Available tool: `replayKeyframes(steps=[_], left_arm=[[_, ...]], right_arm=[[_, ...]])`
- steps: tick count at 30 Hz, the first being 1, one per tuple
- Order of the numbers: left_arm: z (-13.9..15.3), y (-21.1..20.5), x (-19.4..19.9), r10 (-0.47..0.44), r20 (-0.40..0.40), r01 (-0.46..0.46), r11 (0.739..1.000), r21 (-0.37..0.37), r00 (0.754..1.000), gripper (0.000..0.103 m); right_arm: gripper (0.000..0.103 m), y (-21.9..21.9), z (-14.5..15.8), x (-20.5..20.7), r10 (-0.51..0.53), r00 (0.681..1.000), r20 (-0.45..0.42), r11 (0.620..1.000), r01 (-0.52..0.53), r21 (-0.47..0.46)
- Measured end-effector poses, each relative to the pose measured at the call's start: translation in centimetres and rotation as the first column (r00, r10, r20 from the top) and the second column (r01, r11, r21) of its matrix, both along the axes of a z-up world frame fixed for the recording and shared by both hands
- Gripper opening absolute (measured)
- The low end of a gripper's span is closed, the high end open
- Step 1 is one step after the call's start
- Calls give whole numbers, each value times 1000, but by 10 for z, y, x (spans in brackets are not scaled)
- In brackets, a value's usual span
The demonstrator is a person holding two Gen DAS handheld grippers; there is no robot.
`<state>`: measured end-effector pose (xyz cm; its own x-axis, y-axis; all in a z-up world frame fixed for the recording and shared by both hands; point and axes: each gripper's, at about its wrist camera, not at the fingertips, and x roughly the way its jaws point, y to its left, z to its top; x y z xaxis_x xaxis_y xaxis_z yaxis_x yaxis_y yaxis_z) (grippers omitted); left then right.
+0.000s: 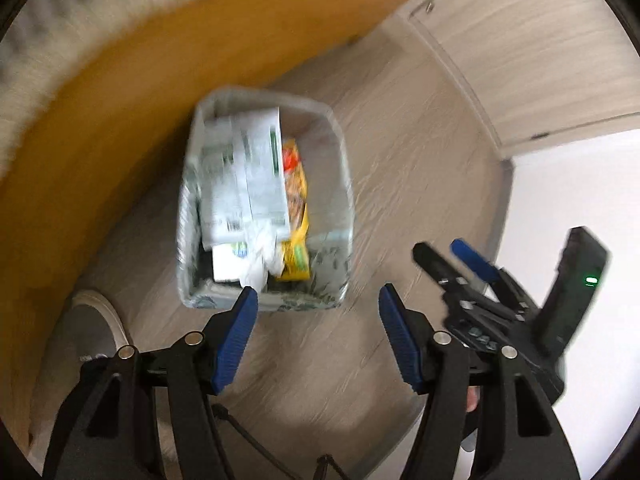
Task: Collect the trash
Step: 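Move both tools back over the bed, then grasp the clear plastic bag with the right tool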
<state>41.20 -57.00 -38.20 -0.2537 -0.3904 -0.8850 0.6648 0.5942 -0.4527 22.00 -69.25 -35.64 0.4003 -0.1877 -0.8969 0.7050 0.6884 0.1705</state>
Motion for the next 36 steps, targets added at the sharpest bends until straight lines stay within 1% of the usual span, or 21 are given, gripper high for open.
replayKeyframes(steps=[3,6,9,11,14,15,17,18,19,21,23,24,25,26,27,28,30,31,33,34,36], left_arm=[[47,30,2,35,103,-28,997,-73,994,60],[91,69,4,85,210,-59,990,-128,974,60],[133,117,19,150,263,-93,972,-217,953,60],[161,153,39,210,307,-127,954,-271,928,60],[199,208,79,346,389,-216,915,-340,854,60],[212,231,98,404,429,-258,897,-359,808,60],[226,258,117,457,488,-295,879,-373,743,60],[233,280,133,481,524,-318,871,-374,703,60],[237,293,143,488,540,-327,869,-371,686,62],[243,321,168,510,533,-355,858,-372,675,64],[247,357,200,551,498,-393,832,-393,670,64],[249,373,212,567,501,-405,821,-402,654,64],[253,387,220,580,514,-417,814,-405,632,64],[252,398,230,601,533,-443,800,-405,596,64],[250,419,244,649,545,-507,758,-409,530,64],[249,431,253,675,546,-540,733,-414,497,64],[243,451,274,701,540,-586,701,-406,465,64],[238,460,285,704,549,-617,690,-378,451,64],[227,474,299,693,587,-656,678,-332,419,64],[223,480,304,686,602,-663,676,-322,408,64],[217,489,315,697,591,-677,664,-319,405,64]], right_arm=[[76,12,33,9,19,1000,22,999,-18,-51],[77,30,75,25,55,996,65,992,-47,-118],[77,56,121,50,118,984,132,978,-92,-189],[76,83,152,73,180,967,182,962,-134,-239],[77,127,191,114,268,933,242,928,-183,-323],[76,139,198,127,290,923,254,919,-195,-342],[77,169,215,161,336,893,299,907,-221,-360],[76,180,219,178,354,879,319,906,-238,-350],[76,194,222,199,374,861,343,908,-266,-324],[76,221,225,239,415,831,370,903,-327,-277],[76,255,222,289,480,802,354,873,-398,-282],[76,267,220,308,502,794,342,860,-420,-289],[76,283,216,333,530,781,330,845,-451,-287],[76,297,212,357,551,768,326,833,-480,-276],[76,309,210,376,564,759,324,824,-498,-268],[76,322,206,401,576,754,316,817,-514,-261],[76,341,200,444,593,742,311,805,-543,-239],[76,351,196,466,594,743,310,805,-553,-217],[77,369,191,502,596,744,301,802,-570,-177],[76,377,185,522,601,743,295,798,-583,-157],[76,389,178,550,611,743,275,790,-594,-150]])
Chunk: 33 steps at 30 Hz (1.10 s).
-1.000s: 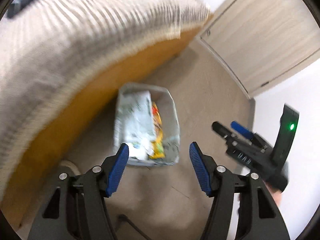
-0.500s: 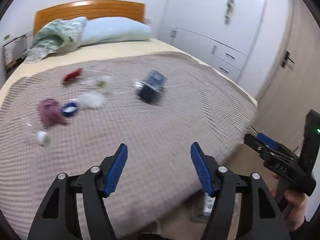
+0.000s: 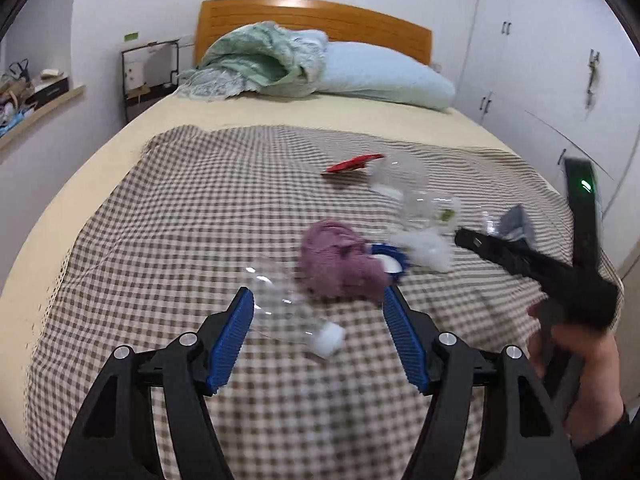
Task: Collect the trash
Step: 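Grasp the clear plastic bag with the right tool, then grasp the crumpled clear plastic wrap with the left tool while the right tool holds the bag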
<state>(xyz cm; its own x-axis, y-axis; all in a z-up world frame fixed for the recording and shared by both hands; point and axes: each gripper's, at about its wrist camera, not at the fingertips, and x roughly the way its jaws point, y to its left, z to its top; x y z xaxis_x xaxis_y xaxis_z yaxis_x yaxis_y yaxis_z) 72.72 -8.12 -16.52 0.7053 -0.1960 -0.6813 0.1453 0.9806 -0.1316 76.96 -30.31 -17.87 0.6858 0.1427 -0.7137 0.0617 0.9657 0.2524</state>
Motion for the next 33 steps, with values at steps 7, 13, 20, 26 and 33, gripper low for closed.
replayKeyframes(steps=[7,13,20,26,33], left_arm=[[-13,26,34,44,-39,-49,987,-152,998,64],[-16,27,42,24,-33,-31,974,-225,999,64],[-30,2,40,-9,-25,4,980,-198,1000,64],[-33,-35,24,-122,29,125,983,-131,992,64],[-30,-90,32,-196,-16,191,968,-160,980,64]], right_arm=[[29,-2,-44,51,-34,989,-147,999,34,1],[9,-48,-21,-23,-106,994,13,992,104,70],[8,-97,-6,-53,-212,971,107,975,203,88],[8,-127,-31,-46,-290,956,52,957,288,34],[8,-204,-20,-82,-515,854,71,854,504,129]])
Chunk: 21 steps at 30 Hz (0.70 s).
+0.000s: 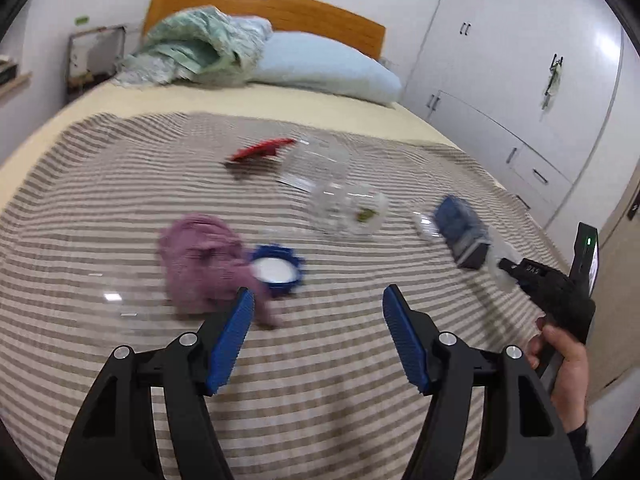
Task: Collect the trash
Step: 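Grasp the crumpled clear plastic wrap with the left tool while the right tool holds the bag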
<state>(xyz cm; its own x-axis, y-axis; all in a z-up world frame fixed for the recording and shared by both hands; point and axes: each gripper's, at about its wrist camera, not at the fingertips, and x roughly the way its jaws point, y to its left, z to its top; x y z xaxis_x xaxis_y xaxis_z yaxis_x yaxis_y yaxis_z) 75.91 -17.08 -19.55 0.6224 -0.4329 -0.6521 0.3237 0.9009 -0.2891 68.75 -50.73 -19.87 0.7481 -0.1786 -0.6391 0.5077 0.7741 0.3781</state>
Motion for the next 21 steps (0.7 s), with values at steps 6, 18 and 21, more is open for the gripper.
replayKeyframes(steps=[6,18,21], left_arm=[[19,-112,59,-203,-67,197,977,-83,977,64],[-73,-294,202,-82,-307,151,967,207,948,36],[-92,-296,214,-78,-385,147,977,153,920,35]], right_arm=[[8,-41,5,-35,-55,998,19,998,54,20],[8,-80,-4,-70,-66,995,79,985,52,162],[8,-71,-5,-58,-47,996,78,985,33,167]])
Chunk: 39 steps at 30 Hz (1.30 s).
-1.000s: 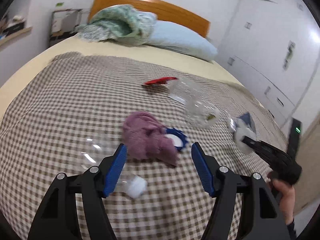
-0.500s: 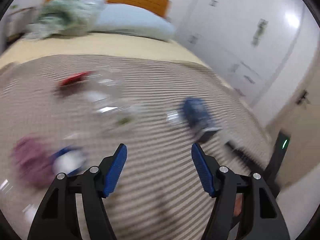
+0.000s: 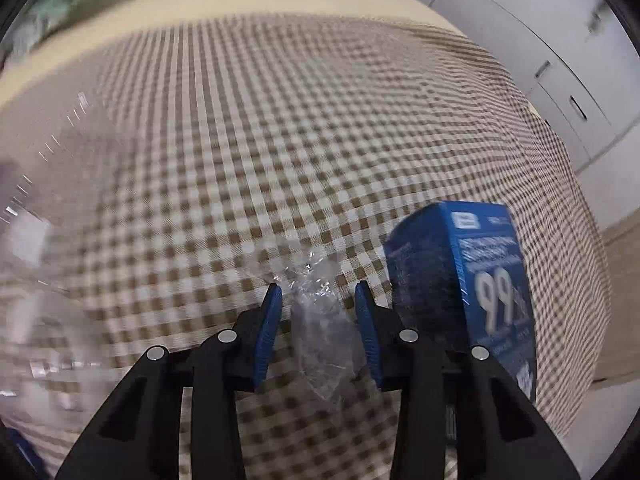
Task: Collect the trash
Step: 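Grasp the crumpled clear plastic wrap with the left tool while the right tool holds the bag, then carry the plastic wrap and bag over the wastebasket with both tools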
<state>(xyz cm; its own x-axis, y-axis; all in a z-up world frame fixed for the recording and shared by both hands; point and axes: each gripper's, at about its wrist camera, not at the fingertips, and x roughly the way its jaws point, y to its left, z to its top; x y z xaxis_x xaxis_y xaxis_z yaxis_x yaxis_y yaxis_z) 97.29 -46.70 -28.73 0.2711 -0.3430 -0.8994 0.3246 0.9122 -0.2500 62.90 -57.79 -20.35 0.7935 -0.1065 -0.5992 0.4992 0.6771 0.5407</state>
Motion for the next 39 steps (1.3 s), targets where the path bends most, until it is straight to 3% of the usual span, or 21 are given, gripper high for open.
replayKeyframes(steps=[1,5,11,16,22,27,31,35,39], left_arm=[[-1,1,0,15,5,-15,1000,-4,1000,23],[23,11,-19,-10,82,12,999,-32,997,22],[83,57,-84,-77,206,98,991,-94,975,22],[118,133,-125,-38,291,75,990,-117,956,22],[149,235,-155,80,338,-24,986,-167,938,22],[161,303,-190,162,362,-97,977,-191,918,22],[167,349,-223,206,347,-144,970,-197,915,22],[177,374,-267,196,369,-141,975,-172,908,22],[177,374,-310,192,347,-134,973,-186,918,22]], right_arm=[[8,3,-1,5,5,1000,-1,1000,-5,1],[8,15,-2,14,33,999,-8,999,-33,6],[8,46,11,26,108,994,10,994,-107,-38],[8,90,26,37,204,979,4,970,-202,-134],[8,155,36,49,330,944,-17,918,-325,-227],[8,229,40,57,464,885,-42,837,-453,-306],[8,273,48,49,509,858,-71,775,-492,-396],[8,301,45,17,542,839,-55,767,-520,-375],[8,315,36,-24,568,819,-80,761,-560,-327]])
